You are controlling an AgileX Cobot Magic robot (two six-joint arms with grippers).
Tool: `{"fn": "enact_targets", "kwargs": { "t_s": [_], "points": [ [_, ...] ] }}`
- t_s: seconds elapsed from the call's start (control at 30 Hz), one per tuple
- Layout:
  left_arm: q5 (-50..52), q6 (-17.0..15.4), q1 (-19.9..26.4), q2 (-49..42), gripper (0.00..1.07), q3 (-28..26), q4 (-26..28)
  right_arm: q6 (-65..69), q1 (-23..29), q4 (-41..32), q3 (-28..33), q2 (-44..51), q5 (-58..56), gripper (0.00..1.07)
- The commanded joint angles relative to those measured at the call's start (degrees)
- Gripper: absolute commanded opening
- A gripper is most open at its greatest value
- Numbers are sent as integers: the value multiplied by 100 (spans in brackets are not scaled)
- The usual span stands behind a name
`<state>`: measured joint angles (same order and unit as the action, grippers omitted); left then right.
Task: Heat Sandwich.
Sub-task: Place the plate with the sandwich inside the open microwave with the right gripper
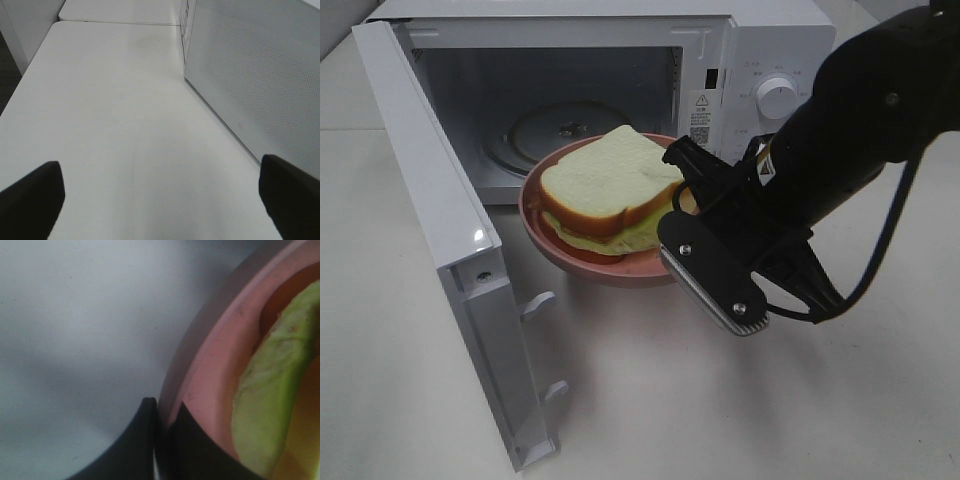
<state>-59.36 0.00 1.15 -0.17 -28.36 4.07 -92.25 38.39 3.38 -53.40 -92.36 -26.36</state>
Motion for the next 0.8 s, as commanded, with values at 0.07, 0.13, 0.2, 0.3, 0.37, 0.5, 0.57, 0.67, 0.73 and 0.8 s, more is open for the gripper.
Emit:
{"fn": "enact_targets", "kwargs": {
  "t_s": [0.07,0.13,0.2,0.3,0.37,0.5,0.57,0.67,0.73,0.8],
  "points": [
    [52,0,11,-160,103,11,0,-57,6,-69,-395,-264,166,0],
    [52,0,11,-160,103,11,0,-57,6,-69,-458,-321,172,0],
    [52,0,11,-160,103,11,0,-57,6,-80,-573,-424,166,0],
    [52,0,11,-160,103,11,0,-57,6,-97,-773,-596,166,0],
    [52,0,11,-160,103,11,0,-57,6,-166,-951,-739,183,0],
    [52,0,11,-160,103,11,0,-57,6,-218,-1197,-940,178,0],
    [52,0,11,-160,103,11,0,-52,6,-218,-1266,-1003,172,0],
    [52,0,11,-160,103,11,0,-46,6,-218,-1518,-1243,172,0],
    [52,0,11,-160,103,11,0,-40,6,-218,-1593,-1312,155,0],
    [52,0,11,-160,103,11,0,-11,6,-218,-1816,-1495,69,0]
  ]
}}
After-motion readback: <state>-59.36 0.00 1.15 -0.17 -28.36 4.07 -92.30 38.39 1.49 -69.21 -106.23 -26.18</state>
